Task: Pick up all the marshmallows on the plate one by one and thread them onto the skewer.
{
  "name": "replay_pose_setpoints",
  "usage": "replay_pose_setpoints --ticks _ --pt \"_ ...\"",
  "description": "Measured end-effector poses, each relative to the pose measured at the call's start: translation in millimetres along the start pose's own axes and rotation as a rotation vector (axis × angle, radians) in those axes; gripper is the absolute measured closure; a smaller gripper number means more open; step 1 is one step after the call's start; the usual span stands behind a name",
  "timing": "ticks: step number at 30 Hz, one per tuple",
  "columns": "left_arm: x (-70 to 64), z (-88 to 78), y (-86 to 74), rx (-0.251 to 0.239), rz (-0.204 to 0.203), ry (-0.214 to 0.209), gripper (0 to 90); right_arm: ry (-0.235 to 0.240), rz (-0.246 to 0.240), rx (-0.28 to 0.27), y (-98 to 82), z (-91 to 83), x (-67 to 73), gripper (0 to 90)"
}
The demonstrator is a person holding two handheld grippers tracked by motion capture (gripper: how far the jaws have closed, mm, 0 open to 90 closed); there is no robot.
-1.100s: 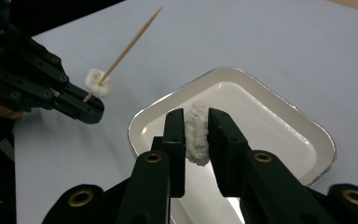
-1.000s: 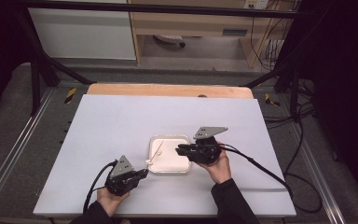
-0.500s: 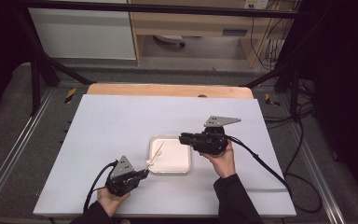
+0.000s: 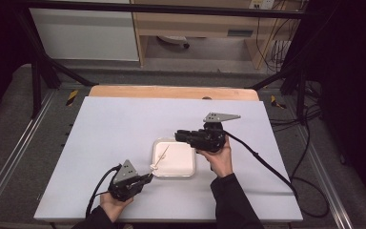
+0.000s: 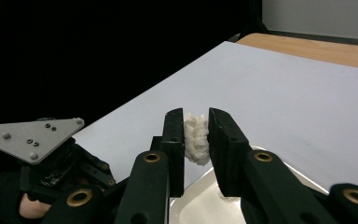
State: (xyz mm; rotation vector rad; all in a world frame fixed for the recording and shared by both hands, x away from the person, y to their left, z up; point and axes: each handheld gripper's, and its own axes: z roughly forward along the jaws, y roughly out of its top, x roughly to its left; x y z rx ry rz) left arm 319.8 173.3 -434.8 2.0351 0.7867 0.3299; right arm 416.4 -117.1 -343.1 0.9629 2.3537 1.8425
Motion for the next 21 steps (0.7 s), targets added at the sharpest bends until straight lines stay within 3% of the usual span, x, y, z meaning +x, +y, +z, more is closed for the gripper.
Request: replay_pose_setpoints --ticks 12,21 --pt "-0.4 -0.1 0.3 -0.003 -0.001 0.001 88.0 0.053 0.043 0.018 -9.2 14.1 -0.6 76.3" --pt "-0.1 -0.4 0.5 -0.003 0.002 0.002 88.0 0.064 0.052 0.030 -13.8 19.7 -0.6 76.3"
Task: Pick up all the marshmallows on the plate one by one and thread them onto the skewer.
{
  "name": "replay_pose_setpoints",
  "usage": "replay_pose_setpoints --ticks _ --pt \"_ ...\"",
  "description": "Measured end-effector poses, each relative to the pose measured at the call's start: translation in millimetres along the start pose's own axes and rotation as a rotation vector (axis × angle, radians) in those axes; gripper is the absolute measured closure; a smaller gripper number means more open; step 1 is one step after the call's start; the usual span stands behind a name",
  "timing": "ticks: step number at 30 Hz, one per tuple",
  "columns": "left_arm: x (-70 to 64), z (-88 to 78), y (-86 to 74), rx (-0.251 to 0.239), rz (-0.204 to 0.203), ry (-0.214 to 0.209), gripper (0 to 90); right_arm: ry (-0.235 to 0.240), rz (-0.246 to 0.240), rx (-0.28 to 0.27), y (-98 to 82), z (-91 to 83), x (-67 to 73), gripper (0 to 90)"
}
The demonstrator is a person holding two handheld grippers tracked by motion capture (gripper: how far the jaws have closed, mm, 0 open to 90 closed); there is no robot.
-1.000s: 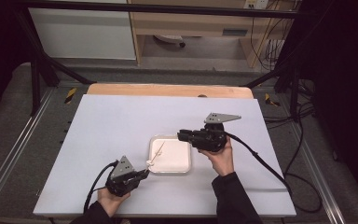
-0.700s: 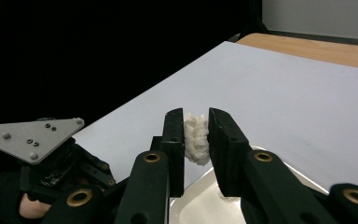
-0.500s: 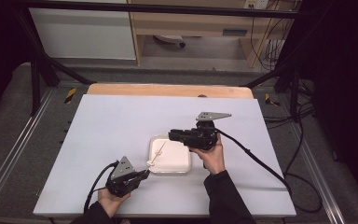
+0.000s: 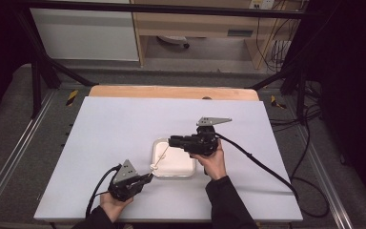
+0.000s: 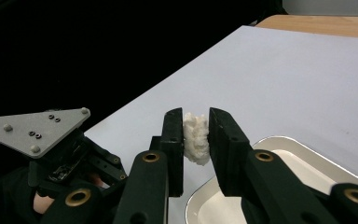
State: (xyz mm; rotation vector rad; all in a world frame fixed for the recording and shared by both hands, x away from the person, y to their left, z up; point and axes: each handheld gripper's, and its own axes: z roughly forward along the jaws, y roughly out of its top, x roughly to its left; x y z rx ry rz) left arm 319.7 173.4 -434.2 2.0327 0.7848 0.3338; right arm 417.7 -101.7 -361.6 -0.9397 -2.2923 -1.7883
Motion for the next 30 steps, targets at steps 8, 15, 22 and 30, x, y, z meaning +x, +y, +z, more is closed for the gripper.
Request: replay_pose_setpoints --ticks 8,15,22,30 --pt "-0.6 0.2 -0.7 -0.005 0.001 0.005 88.0 0.005 0.004 0.005 -4.1 3.7 1.6 77.2" --pt "-0.7 0.4 -1.5 -0.009 -0.011 0.008 88.1 0.021 0.021 -0.008 -7.0 6.9 2.7 78.9" --pt "-1.3 2.3 -2.9 0.002 -0.011 0.014 88.1 0.028 0.030 -0.018 -11.4 10.4 5.4 79.8" --pt "-2.1 4.3 -4.4 0.023 -0.015 0.025 88.3 0.017 0.023 -0.025 -17.9 15.6 7.8 80.2"
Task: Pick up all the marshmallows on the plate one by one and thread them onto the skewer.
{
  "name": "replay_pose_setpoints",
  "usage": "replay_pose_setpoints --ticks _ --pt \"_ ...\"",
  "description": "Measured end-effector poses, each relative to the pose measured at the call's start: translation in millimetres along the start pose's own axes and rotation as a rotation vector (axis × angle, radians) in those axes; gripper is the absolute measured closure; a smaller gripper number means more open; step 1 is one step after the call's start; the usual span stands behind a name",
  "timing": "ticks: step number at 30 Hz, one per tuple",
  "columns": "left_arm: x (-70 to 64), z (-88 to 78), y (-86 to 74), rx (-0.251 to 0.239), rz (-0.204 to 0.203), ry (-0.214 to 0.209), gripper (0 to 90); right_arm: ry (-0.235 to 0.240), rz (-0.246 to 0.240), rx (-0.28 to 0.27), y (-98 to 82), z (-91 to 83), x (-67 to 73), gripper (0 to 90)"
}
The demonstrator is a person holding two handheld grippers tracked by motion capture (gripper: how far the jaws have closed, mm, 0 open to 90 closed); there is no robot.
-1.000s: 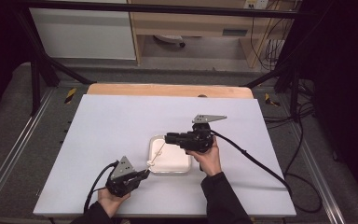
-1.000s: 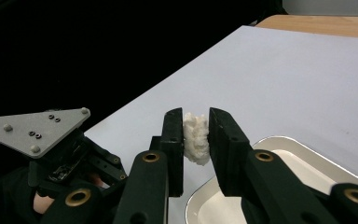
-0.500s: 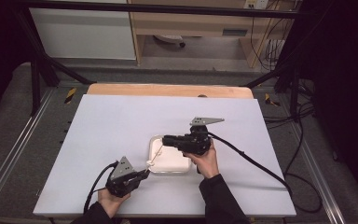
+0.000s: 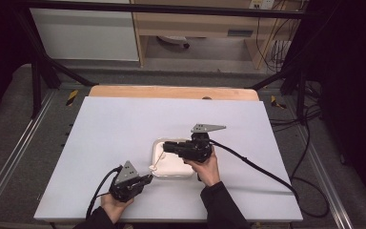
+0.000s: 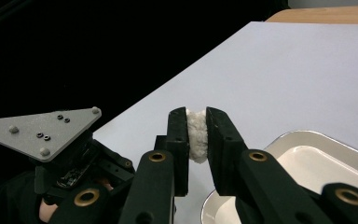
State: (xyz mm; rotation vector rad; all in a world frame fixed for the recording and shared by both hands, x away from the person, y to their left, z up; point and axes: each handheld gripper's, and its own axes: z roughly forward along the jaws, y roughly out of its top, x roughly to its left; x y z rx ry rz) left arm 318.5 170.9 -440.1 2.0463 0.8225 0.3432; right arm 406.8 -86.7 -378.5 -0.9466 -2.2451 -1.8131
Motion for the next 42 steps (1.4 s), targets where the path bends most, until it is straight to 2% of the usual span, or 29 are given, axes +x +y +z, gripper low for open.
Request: replay_pose_setpoints --ticks 14,24,33,42 --pt "-0.5 -1.0 0.2 0.005 0.011 0.009 88.4 -0.003 -0.006 -0.014 -6.3 4.0 3.1 80.3" --pt "-0.7 -0.2 0.1 0.010 0.007 0.009 88.4 0.016 -0.009 -0.021 -10.3 5.0 7.0 80.4" --pt "-0.8 -1.5 0.3 0.004 0.008 0.012 88.5 0.004 -0.021 -0.022 -13.0 5.7 7.9 80.3" --pt "-1.5 -1.1 0.2 0.006 0.011 0.012 88.5 0.009 -0.010 -0.020 -16.6 5.5 6.7 80.3"
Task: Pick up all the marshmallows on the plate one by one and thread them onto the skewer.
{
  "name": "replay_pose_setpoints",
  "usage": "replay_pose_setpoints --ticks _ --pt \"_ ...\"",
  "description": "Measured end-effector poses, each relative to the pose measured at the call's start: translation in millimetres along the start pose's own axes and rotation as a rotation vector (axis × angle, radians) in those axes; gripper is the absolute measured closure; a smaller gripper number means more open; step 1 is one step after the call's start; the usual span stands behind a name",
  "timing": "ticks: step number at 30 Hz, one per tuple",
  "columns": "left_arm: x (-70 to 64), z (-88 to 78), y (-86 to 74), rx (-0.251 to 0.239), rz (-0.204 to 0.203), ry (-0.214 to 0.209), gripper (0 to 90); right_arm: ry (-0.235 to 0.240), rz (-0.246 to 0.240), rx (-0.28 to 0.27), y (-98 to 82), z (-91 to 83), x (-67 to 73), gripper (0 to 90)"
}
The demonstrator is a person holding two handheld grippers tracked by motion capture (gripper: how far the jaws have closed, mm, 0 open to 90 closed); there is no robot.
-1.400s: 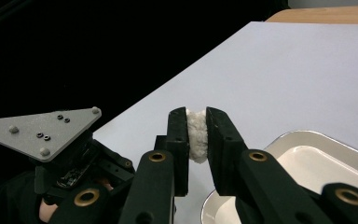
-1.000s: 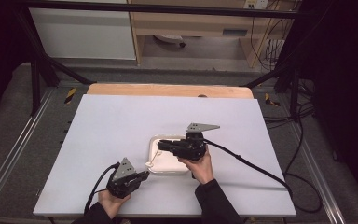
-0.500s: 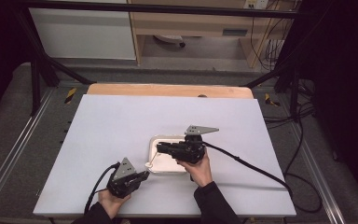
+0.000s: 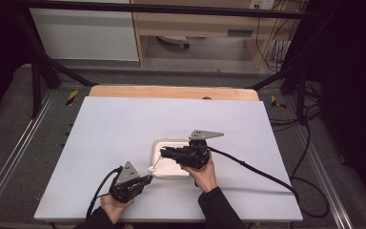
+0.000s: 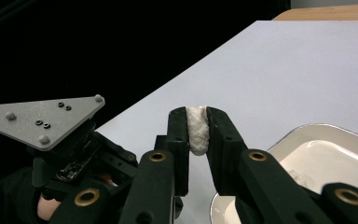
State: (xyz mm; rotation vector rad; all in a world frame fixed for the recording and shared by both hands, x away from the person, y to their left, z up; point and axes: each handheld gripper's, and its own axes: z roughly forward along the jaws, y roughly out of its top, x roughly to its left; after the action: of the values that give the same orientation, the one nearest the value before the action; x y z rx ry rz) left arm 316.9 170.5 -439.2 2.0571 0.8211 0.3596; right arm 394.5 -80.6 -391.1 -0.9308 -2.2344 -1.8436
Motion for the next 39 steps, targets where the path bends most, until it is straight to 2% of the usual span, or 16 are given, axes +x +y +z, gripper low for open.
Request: replay_pose_setpoints --ticks 39 --pt "-0.1 1.6 -0.1 0.005 0.000 0.005 88.4 0.019 0.012 0.010 -5.9 4.5 0.0 80.2"
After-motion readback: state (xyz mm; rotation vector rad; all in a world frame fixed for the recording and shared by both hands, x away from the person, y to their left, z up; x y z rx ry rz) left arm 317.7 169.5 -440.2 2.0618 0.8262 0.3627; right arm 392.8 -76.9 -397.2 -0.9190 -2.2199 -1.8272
